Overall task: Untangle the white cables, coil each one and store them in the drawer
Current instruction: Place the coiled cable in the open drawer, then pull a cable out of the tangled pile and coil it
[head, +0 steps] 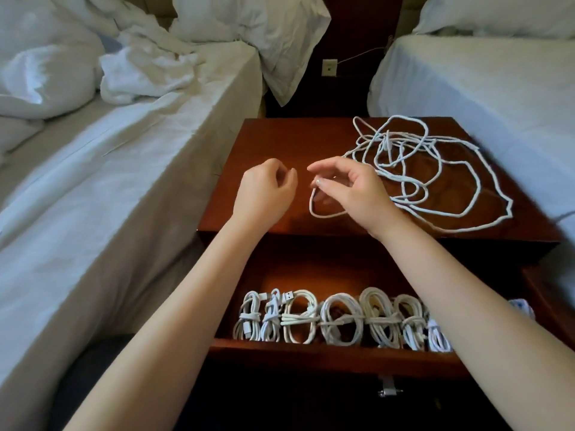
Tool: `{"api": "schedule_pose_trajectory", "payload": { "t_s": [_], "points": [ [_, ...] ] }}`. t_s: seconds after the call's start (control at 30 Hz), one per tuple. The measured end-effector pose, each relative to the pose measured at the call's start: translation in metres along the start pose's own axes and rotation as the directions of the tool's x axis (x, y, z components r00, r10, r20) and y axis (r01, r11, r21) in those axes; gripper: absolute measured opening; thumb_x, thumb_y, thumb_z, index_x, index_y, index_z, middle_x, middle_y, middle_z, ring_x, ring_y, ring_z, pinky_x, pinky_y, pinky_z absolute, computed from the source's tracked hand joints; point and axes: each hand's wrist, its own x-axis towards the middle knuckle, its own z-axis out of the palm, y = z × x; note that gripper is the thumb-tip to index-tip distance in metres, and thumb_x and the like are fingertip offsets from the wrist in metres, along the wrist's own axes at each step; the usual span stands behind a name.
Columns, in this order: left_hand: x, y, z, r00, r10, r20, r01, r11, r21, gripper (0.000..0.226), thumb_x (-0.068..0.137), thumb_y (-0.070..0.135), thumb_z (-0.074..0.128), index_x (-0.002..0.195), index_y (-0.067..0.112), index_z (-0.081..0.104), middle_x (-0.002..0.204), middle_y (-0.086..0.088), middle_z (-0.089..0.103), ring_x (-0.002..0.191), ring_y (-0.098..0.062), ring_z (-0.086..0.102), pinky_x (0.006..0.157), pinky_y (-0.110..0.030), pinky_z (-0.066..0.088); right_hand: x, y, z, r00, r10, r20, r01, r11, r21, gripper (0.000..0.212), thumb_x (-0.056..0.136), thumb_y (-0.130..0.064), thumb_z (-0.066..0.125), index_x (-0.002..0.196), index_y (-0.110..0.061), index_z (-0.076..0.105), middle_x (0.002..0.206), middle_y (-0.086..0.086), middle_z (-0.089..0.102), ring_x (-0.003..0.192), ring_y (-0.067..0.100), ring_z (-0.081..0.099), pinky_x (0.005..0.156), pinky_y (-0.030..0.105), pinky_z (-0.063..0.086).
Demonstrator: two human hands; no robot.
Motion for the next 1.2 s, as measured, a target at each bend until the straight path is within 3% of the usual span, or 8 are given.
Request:
{"api": "schedule_pose_trajectory", "payload": {
  "t_s": [0.2, 0.33, 0.47, 0.6, 0.73, 0.87, 1.0, 1.2],
  "points": [
    [0.036, 0.025, 0.037, 0.991, -0.063, 0.118, 0.080, 0.986, -0.146, 0.014, 0.095, 0.024, 0.051, 0.093, 0.015, 0.061, 0.080, 0.006, 0.058, 0.066, -0.004, 0.051, 0.050, -0.016, 0.037, 0.031, 0.026, -0.055, 0.973, 0.004, -0.230, -0.058, 0.972, -0.230, 0.018, 0.091, -0.012, 0.061, 0.100, -0.024, 0.069, 0.091, -0.008, 0.068, 0.085, 0.006, 0.063, 0.078, 0.015, 0.048],
    [0.051, 0.037, 0.064, 0.990, 0.013, 0.141, 0.014, 0.981, -0.194, 0.020, 0.097, 0.019, 0.049, 0.106, 0.013, 0.066, 0.100, 0.003, 0.063, 0.088, -0.008, 0.056, 0.062, -0.008, 0.037, 0.039, 0.047, -0.080, 0.949, -0.040, -0.312, -0.114, 0.880, -0.461, 0.017, 0.091, -0.011, 0.060, 0.102, -0.020, 0.070, 0.096, -0.008, 0.065, 0.085, 0.008, 0.058, 0.070, 0.013, 0.041],
    [0.060, 0.039, 0.087, 0.982, 0.027, 0.187, 0.002, 0.988, -0.154, 0.027, 0.096, 0.019, 0.050, 0.119, 0.013, 0.063, 0.116, -0.001, 0.062, 0.105, -0.014, 0.056, 0.079, -0.020, 0.040, 0.035, 0.068, -0.083, 0.952, 0.020, -0.305, -0.182, 0.838, -0.514, 0.017, 0.093, -0.013, 0.059, 0.106, -0.016, 0.070, 0.108, -0.001, 0.067, 0.094, 0.013, 0.059, 0.078, 0.022, 0.045],
    [0.063, 0.044, 0.099, 0.968, 0.036, 0.248, -0.022, 0.998, -0.059, 0.030, 0.097, 0.021, 0.050, 0.126, 0.014, 0.057, 0.126, -0.004, 0.058, 0.114, -0.018, 0.054, 0.082, -0.022, 0.039, 0.031, 0.073, -0.082, 0.973, 0.020, -0.230, -0.154, 0.800, -0.581, 0.027, 0.093, -0.024, 0.060, 0.118, -0.015, 0.067, 0.118, 0.001, 0.066, 0.114, 0.020, 0.054, 0.093, 0.031, 0.045],
    [0.059, 0.048, 0.102, 0.957, 0.094, 0.275, -0.100, 0.995, 0.007, 0.031, 0.097, 0.022, 0.052, 0.126, 0.013, 0.057, 0.126, -0.005, 0.056, 0.112, -0.019, 0.054, 0.077, -0.021, 0.038, 0.028, 0.073, -0.079, 0.985, -0.006, -0.170, -0.130, 0.619, -0.775, 0.025, 0.094, -0.028, 0.061, 0.115, -0.015, 0.068, 0.112, 0.000, 0.066, 0.108, 0.021, 0.052, 0.089, 0.035, 0.045],
    [0.059, 0.043, 0.101, 0.970, 0.074, 0.232, -0.093, 0.993, 0.070, 0.037, 0.095, 0.026, 0.055, 0.130, 0.013, 0.052, 0.126, -0.006, 0.051, 0.105, -0.019, 0.053, 0.078, -0.023, 0.042, 0.016, 0.067, -0.085, 0.969, -0.010, -0.246, -0.116, 0.864, -0.491, 0.012, 0.098, -0.024, 0.053, 0.088, -0.023, 0.060, 0.072, -0.006, 0.064, 0.066, 0.009, 0.057, 0.058, 0.022, 0.042],
    [0.066, 0.040, 0.102, 0.965, 0.004, 0.262, -0.041, 0.990, 0.136, 0.027, 0.096, 0.022, 0.053, 0.119, 0.009, 0.060, 0.113, -0.008, 0.062, 0.089, -0.016, 0.055, 0.067, -0.021, 0.042, 0.014, 0.066, -0.086, 0.947, -0.014, -0.320, -0.106, 0.929, -0.356, 0.022, 0.098, -0.031, 0.053, 0.082, -0.017, 0.059, 0.055, -0.006, 0.053, 0.051, 0.010, 0.047, 0.052, 0.027, 0.039],
    [0.077, 0.026, 0.087, 0.981, -0.114, -0.157, 0.106, 0.993, -0.058, 0.022, 0.097, 0.012, 0.048, 0.104, 0.007, 0.068, 0.100, -0.007, 0.066, 0.085, -0.016, 0.057, 0.069, -0.025, 0.039, 0.014, 0.069, -0.088, 0.941, -0.140, -0.309, 0.035, 0.947, -0.320, 0.017, 0.101, -0.022, 0.048, 0.089, -0.014, 0.059, 0.055, -0.009, 0.043, 0.047, 0.008, 0.039, 0.048, 0.018, 0.026]
  ]
}}
